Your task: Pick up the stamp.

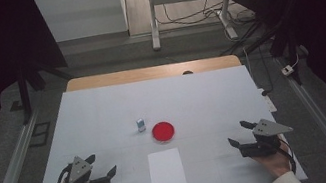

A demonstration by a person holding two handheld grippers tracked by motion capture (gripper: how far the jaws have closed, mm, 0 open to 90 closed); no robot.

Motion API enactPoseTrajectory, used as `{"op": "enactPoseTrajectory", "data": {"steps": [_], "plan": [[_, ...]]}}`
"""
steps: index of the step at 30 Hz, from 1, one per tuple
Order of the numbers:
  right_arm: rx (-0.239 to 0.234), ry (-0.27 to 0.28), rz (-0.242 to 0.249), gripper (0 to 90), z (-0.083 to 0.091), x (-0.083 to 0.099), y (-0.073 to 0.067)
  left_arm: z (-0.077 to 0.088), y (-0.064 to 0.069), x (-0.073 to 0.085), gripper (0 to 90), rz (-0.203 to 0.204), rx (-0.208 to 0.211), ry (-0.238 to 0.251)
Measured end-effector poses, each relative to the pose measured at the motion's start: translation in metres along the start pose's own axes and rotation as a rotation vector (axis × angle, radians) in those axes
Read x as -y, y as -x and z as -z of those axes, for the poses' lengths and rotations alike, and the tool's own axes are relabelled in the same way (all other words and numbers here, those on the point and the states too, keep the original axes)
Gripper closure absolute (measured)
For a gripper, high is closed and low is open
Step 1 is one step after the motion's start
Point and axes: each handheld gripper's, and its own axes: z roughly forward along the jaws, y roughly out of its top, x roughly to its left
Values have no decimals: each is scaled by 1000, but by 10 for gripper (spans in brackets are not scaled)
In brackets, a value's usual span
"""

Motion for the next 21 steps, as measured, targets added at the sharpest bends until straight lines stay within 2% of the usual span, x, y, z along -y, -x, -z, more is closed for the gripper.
{"op": "enactPoseTrajectory", "data": {"steps": [13, 21], "plan": [[3, -21, 9, 240, -3, 2, -2, -3, 0, 2, 174, -9, -5, -7], [15, -2, 4, 255, -1, 3, -1, -4, 0, 2, 176, -16, -8, -9]]}}
